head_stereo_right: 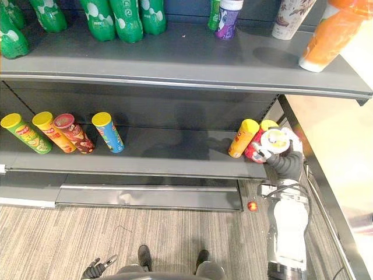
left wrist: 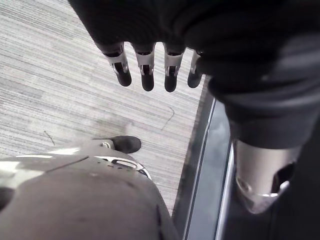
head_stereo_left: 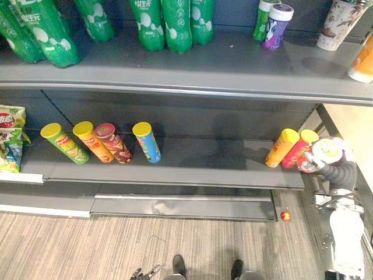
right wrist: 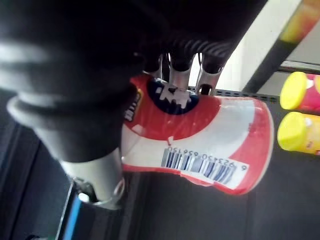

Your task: Put the gum and the chips on the shelf.

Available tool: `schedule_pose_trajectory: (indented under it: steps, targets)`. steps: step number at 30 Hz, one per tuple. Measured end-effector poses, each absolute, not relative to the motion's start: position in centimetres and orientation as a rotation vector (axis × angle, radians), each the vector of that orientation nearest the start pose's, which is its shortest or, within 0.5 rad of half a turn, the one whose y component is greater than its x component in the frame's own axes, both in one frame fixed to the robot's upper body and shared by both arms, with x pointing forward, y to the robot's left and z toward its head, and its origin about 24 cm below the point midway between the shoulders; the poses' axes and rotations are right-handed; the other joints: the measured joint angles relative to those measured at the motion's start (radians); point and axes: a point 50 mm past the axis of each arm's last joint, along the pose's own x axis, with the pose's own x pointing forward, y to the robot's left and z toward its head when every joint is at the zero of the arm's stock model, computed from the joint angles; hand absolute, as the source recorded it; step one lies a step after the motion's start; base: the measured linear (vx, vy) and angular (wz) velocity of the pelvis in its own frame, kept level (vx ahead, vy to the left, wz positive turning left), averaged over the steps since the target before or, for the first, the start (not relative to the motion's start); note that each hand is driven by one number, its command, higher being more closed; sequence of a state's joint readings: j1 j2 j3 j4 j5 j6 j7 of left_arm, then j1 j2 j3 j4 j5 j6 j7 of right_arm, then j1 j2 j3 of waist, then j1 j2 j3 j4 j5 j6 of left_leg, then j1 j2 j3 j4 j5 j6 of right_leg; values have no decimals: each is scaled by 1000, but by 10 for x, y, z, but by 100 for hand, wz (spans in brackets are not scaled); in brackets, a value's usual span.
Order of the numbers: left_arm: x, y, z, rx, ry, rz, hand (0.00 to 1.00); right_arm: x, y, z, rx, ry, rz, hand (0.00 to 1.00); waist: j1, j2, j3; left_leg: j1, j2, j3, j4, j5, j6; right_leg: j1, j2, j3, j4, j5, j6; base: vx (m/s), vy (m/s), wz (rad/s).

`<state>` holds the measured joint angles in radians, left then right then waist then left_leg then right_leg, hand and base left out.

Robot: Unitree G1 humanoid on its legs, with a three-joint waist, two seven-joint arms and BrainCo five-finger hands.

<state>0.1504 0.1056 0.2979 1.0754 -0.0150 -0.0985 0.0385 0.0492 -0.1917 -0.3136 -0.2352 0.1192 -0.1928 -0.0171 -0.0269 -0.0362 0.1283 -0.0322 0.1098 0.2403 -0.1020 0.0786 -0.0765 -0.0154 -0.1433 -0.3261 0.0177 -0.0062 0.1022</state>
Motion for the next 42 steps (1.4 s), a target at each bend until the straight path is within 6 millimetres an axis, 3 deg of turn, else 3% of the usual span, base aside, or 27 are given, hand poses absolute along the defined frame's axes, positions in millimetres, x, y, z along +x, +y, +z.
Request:
schedule_pose_trajectory:
  steps: [14, 19, 24, 31, 34, 42]
  targets:
    - [51, 233, -163, 4, 1160, 363, 0, 247, -256, 211, -240, -746, -218, 100, -1, -14, -47, 20, 14, 53, -1, 1, 1, -3, 16, 51, -18, 21, -9, 9, -4, -11]
    - [51, 233, -164, 19, 1168, 344, 0, 260, -244, 233, -248, -814, -166, 100, -1, -15, -49, 20, 16, 56, -1, 2, -1, -5, 20, 57, -24, 28, -13, -18, -1, -3]
    - [45, 233, -165, 34, 1190, 331, 0, 281, -236, 238, -188, -788, -112, 100, 1, -25, -57, 18, 14, 56, -2, 6, 1, -2, 20, 57, -35, 36, -8, 0, 0, 0]
    - [46, 233, -165, 58, 1199, 296, 0, 341, -224, 260, -121, -651, -29, 100, 15, -27, -59, 14, 13, 51, -2, 11, 5, 1, 21, 57, -51, 51, -11, 0, 0, 0]
    - [49, 232, -164, 57, 1193, 288, 0, 354, -222, 270, -110, -610, -17, 100, 34, -27, -59, 12, 14, 48, -2, 15, 9, 1, 22, 55, -52, 54, -14, 13, -2, 2]
    - [50, 232, -165, 47, 1204, 295, 0, 375, -208, 291, -90, -554, 16, 100, 38, -27, -58, 0, 17, 25, -1, 29, 6, 1, 28, 37, -55, 57, -16, 22, -4, 8]
